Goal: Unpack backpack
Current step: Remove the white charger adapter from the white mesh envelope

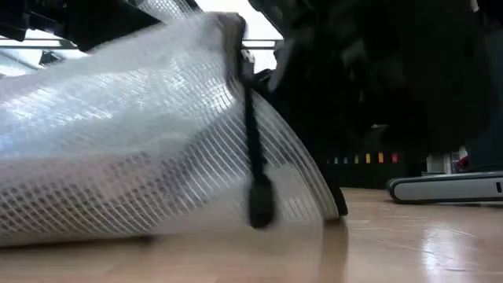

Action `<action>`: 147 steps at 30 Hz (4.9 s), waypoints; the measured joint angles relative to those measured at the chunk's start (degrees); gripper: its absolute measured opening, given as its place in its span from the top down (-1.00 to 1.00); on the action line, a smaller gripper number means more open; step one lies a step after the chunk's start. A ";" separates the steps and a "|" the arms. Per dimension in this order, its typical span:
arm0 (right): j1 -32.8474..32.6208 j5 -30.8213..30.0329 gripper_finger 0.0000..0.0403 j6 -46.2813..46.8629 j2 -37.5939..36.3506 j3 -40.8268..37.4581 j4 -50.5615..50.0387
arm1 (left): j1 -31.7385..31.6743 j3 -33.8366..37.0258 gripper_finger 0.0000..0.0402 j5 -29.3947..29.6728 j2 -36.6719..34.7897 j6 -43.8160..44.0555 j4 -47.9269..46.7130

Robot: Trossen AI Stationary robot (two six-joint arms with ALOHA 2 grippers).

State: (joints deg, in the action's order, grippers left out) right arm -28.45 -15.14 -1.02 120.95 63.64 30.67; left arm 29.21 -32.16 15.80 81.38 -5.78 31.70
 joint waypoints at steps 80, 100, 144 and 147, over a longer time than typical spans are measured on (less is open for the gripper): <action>1.49 -16.56 -0.47 11.98 -0.15 0.04 -11.30 | -2.64 0.04 1.00 17.73 0.04 4.50 4.03; 1.53 -22.67 -0.15 21.94 -3.23 -0.07 -24.70 | -2.64 0.04 1.00 16.83 0.04 4.96 2.09; 3.55 -20.72 -0.18 12.09 -5.36 0.07 -16.34 | -2.47 0.02 1.00 2.90 0.02 3.19 1.60; 5.20 -19.32 -0.18 14.77 -4.92 0.07 -16.39 | -2.47 0.02 1.00 2.52 0.02 3.15 1.76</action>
State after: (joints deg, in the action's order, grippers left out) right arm -23.25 -34.46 13.75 116.03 63.70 14.28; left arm 26.74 -32.14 18.33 81.41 -2.63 33.47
